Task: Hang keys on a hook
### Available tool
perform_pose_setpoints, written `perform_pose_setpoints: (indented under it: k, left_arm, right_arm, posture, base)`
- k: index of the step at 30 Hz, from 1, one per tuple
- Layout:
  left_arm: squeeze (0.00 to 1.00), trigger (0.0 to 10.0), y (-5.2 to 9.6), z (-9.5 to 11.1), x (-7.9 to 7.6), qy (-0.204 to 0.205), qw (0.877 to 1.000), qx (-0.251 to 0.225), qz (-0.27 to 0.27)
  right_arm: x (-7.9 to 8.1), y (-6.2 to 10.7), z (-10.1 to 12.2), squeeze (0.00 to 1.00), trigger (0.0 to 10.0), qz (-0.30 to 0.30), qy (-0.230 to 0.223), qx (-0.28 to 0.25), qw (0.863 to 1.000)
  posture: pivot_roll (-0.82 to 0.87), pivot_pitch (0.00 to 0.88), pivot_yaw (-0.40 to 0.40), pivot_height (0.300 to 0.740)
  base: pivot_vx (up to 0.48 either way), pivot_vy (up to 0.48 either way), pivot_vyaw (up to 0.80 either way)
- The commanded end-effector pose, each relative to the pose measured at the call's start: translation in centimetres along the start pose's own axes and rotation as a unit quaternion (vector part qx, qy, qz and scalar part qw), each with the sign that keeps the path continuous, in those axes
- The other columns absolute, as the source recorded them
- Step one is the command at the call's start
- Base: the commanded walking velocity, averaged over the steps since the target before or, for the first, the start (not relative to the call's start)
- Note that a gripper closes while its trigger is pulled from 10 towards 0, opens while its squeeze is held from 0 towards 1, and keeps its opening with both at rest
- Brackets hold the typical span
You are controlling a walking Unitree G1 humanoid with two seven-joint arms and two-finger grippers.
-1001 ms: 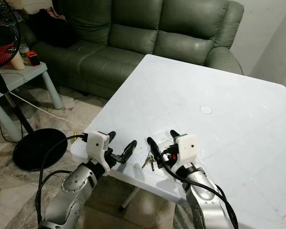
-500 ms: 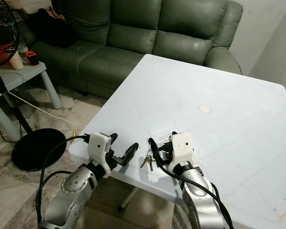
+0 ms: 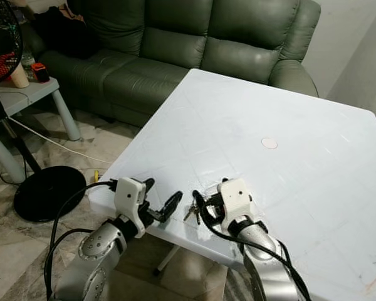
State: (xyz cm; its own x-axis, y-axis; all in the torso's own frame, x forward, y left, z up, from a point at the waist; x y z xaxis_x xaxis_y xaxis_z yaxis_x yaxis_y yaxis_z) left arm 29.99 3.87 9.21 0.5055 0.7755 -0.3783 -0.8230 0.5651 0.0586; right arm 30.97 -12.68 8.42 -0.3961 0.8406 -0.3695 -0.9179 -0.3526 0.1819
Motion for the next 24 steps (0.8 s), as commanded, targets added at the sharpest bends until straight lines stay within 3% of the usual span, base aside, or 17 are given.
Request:
perform_pose_setpoints:
  k: [1,7,16,24]
  left_arm:
    - [0.0,10.0,0.1,0.0,-0.2,-0.001,1.0,0.002,0.0]
    - [0.0,10.0,0.1,0.1,-0.1,-0.002,1.0,0.003,0.003]
    - [0.0,10.0,-0.1,0.3,0.1,-0.002,1.0,0.001,0.004]
    - [0.0,10.0,-0.2,0.5,0.1,-0.002,1.0,0.0,0.004]
  right_arm:
    - [-0.3,0.1,0.4,0.0,10.0,-0.002,0.02,-0.006,1.0]
    - [-0.7,0.3,-0.1,0.0,10.0,0.009,0.023,0.005,1.0]
    - [0.9,1.2,0.3,0.0,10.0,0.084,-0.024,-0.021,0.996]
    - [1.0,1.5,0.8,0.0,10.0,0.105,-0.011,-0.039,0.994]
  posture:
    - [0.06,0.068,-0.084,0.74]
    - [0.05,0.073,-0.085,0.74]
    - [0.05,0.08,-0.082,0.74]
    - [0.05,0.08,-0.081,0.74]
  base:
    - [0.0,0.0,0.0]
    - [0.0,0.0,0.0]
    - [0.0,0.0,0.0]
    - [0.0,0.0,0.0]
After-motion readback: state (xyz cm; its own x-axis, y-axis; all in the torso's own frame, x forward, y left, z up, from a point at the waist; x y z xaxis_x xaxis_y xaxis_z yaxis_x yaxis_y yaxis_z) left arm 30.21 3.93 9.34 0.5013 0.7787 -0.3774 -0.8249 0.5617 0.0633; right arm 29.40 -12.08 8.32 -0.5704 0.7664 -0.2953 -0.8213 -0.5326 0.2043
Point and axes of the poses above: a point about 5 cm out from each wrist's last joint towards the gripper, its own y axis pointing back from the gripper into the wrist, its own z axis along the axis of the wrist's last joint, x = y × z, the point moved 5 cm from there along -y, pointing out of the wrist towards the gripper, and after that the axes turned 14 degrees about y, right-handed, at the moved point
